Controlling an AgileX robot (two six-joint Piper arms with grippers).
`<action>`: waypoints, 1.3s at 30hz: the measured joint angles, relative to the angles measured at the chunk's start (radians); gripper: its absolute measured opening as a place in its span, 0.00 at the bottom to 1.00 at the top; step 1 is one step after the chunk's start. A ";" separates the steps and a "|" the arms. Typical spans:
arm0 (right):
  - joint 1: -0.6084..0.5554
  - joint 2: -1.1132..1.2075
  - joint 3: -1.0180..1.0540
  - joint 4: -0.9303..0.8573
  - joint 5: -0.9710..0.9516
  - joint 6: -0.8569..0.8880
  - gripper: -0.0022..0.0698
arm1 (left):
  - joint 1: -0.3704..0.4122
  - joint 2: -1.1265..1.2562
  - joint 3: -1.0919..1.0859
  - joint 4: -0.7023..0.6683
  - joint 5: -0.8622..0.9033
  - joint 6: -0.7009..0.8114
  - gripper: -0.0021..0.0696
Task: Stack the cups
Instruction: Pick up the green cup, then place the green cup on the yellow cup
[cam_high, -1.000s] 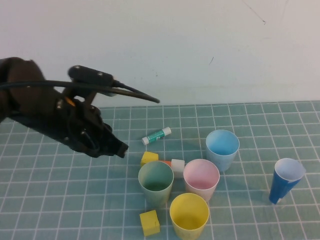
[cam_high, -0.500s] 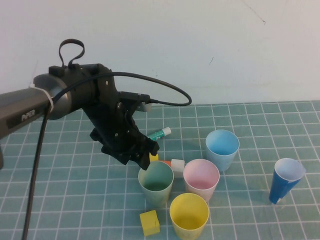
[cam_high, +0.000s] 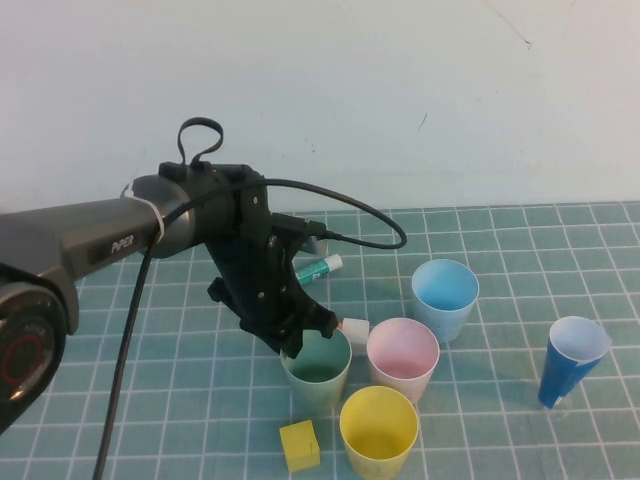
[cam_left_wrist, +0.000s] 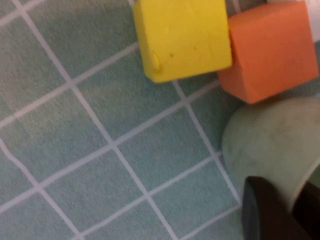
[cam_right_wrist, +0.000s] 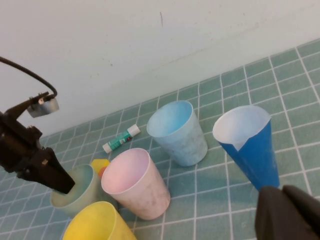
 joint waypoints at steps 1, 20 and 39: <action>0.000 0.000 0.000 0.000 0.002 0.000 0.03 | 0.000 0.000 -0.002 0.005 -0.008 0.000 0.14; 0.000 0.000 0.000 0.000 0.002 -0.016 0.03 | -0.106 -0.369 -0.006 0.111 0.194 -0.025 0.04; 0.000 0.000 0.000 0.002 0.002 -0.027 0.03 | -0.258 -0.210 -0.006 0.134 0.174 -0.055 0.04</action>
